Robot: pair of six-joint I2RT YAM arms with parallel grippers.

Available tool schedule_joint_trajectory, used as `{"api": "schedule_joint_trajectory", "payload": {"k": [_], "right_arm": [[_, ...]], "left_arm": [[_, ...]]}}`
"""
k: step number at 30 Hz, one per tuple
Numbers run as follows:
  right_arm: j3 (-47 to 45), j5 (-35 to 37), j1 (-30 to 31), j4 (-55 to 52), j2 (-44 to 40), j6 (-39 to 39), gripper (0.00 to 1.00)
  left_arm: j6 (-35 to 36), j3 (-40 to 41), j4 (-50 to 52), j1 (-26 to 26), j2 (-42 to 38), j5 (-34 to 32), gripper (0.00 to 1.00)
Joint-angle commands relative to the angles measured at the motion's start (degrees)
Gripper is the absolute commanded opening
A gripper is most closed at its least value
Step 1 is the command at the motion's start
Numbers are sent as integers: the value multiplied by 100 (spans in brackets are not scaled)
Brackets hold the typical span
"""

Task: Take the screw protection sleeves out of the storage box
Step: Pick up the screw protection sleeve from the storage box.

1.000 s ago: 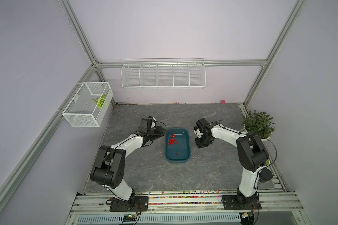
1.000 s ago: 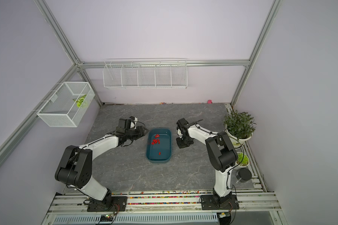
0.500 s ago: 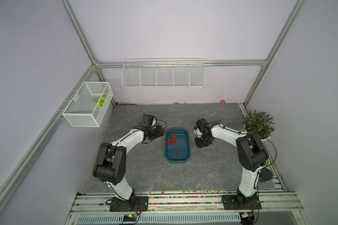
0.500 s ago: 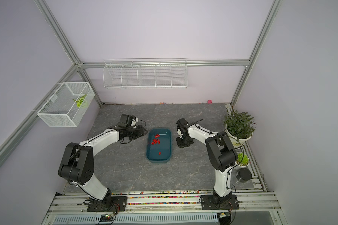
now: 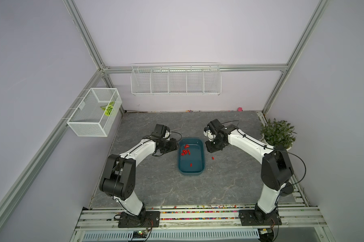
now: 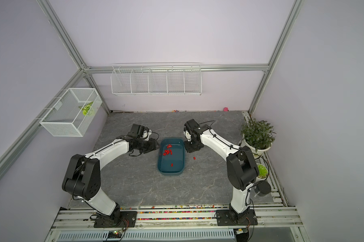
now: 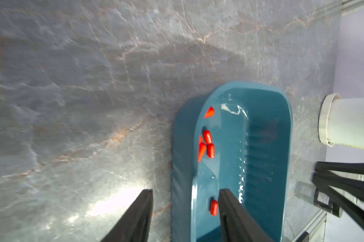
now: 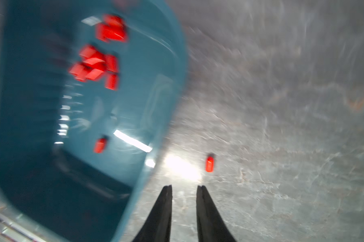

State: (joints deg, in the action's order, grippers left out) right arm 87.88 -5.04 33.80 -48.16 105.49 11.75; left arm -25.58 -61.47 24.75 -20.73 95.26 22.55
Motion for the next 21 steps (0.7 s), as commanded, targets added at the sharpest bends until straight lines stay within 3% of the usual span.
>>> {"api": "schedule_joint_trajectory", "payload": {"k": [1, 13, 21], "right_arm": [[427, -138, 388, -308, 88, 140, 26], [1617, -337, 891, -247, 1382, 483, 26], [1689, 10, 898, -97, 1934, 685, 22]], "left_arm": [[49, 240, -142, -104, -97, 120, 57], [-64, 537, -545, -116, -53, 154, 56], [-122, 649, -657, -107, -165, -47, 50]]}}
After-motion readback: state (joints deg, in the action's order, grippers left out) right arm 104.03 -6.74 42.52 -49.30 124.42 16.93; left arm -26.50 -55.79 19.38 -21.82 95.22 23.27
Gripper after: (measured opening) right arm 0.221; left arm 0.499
